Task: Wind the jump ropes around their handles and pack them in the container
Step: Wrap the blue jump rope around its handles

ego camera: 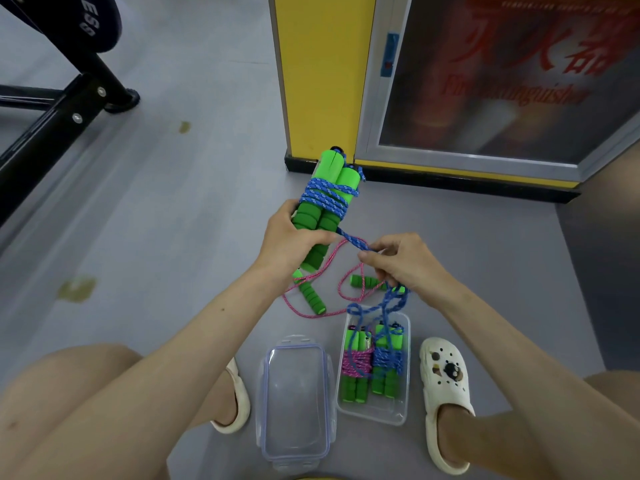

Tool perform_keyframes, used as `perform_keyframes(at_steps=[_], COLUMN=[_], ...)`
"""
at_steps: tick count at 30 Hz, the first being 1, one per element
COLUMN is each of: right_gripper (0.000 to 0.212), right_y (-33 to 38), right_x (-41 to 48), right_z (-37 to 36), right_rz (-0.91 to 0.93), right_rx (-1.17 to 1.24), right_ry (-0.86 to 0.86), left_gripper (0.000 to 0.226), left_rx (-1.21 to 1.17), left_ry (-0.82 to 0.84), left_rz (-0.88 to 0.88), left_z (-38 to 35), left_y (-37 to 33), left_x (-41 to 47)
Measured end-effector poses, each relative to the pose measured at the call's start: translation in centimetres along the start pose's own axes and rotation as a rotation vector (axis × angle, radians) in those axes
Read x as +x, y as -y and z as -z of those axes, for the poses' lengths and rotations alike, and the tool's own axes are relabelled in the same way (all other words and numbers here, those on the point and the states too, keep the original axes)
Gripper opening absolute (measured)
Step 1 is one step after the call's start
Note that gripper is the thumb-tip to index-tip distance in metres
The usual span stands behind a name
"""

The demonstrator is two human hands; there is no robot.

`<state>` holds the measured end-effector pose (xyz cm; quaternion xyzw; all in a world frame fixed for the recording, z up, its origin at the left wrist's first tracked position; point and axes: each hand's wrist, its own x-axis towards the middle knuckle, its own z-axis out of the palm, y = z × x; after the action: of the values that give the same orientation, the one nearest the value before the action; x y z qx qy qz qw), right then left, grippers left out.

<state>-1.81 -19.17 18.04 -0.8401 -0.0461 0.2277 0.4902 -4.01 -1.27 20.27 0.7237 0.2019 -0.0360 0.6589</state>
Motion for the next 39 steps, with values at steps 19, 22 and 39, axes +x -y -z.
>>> perform_keyframes(at_steps=[19,22,39], right_gripper=[0.025,0.023,0.019], right_y=[-0.4,0.0,-0.8], right_x=[-0.6,-0.6,-0.2], right_z=[-1.7,-2.8,-1.7], right_rz=[-0.009,0.085,0.051], right_rx=[0.015,-0.075,-0.178], right_ry=[0.186,0.006,-0.139], left_gripper=[0.047,0.045,0.049], left_rx=[-0.077,-0.059,-0.038], left_ry=[0.080,0.102,0.057], left_rz=[0.128,0.122,0.006], left_z=[0.9,0.6,0.9], left_y=[0.1,0.0,-0.6], left_x=[-0.6,-0.7,-0.7])
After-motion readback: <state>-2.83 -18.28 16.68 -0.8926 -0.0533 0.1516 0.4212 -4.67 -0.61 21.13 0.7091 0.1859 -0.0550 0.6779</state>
